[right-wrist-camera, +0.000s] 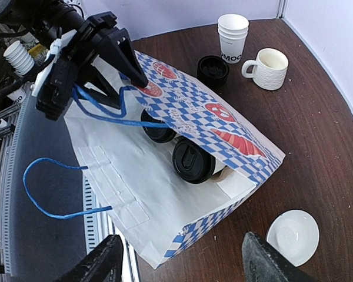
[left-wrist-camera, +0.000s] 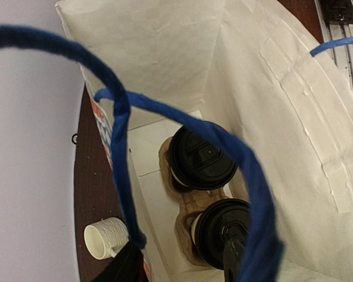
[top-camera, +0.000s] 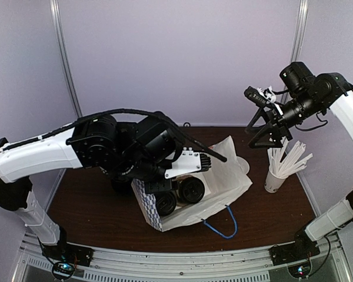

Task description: Pack the takeout coffee

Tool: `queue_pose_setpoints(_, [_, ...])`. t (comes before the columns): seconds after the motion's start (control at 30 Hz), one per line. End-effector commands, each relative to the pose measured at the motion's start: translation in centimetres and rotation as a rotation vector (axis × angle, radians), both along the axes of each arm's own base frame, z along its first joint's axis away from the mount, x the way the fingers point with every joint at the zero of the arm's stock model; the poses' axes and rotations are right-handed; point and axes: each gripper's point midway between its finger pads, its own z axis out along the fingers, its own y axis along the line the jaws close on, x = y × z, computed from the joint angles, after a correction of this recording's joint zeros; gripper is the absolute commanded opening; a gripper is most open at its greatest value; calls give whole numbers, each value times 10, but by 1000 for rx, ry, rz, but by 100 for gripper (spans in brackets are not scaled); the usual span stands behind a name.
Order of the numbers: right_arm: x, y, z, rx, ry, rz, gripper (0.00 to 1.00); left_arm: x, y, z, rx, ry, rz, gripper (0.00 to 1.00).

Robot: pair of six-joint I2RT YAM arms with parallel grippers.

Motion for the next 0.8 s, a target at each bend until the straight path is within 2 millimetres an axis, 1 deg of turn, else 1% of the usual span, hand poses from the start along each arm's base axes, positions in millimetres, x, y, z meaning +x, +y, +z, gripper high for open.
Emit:
queue_pose_setpoints(0.0, [6,-2,-3,-8,-6,-21,73,32,11,20,-65,-70,108,51])
queue_pose_setpoints(0.07, [10,-2,-5,-12,-2,-38,73,44,17,14,-50,-65,146,52])
queue_pose_setpoints(0.2, [17,-4,-7,-24,-15,-80,73,59,24,4,-42,-50,202,53])
queue_pose_setpoints(0.3, [26,-7,-10,-38,-23,-121,72,77,32,2,-69,-46,250,54])
queue_pose_setpoints(0.4, [29,-8,-12,-39,-20,-133,72,96,39,-2,-117,-37,287,54])
queue_pose_setpoints(0.5, [30,-8,-11,-36,-20,-139,72,105,42,-1,-134,-48,308,55])
queue_pose_setpoints(0.6, [32,-11,-12,-45,-31,-156,72,113,48,5,-133,-89,347,62])
queue_pose_setpoints(0.67, [37,-13,-14,-54,-35,-175,72,120,53,14,-149,-130,380,68])
queue_pose_setpoints(0.77, [41,-14,-18,-56,-27,-185,72,129,62,30,-184,-175,418,80])
